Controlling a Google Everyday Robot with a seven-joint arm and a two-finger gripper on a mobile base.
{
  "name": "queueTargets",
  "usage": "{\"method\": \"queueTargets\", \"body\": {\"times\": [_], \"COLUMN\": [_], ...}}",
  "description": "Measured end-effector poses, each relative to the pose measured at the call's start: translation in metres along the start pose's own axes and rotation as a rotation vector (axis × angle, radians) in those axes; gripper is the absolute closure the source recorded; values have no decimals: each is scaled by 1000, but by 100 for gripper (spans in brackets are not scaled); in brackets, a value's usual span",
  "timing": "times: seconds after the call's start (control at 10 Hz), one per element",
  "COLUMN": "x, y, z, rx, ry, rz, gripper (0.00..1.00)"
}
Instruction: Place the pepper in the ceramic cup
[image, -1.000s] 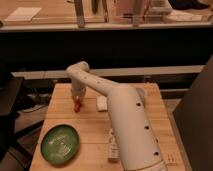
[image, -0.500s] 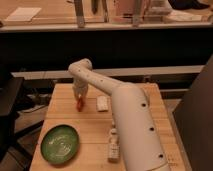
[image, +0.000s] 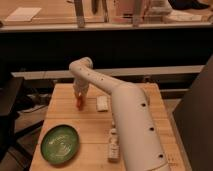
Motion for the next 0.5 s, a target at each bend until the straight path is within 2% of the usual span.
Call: {"method": "queueTargets", "body": {"times": [0.5], "x": [-1], "y": [-7], "z": [-2], "rx": [-3], "ry": [13], "rz": [-12], "gripper": [93]}}
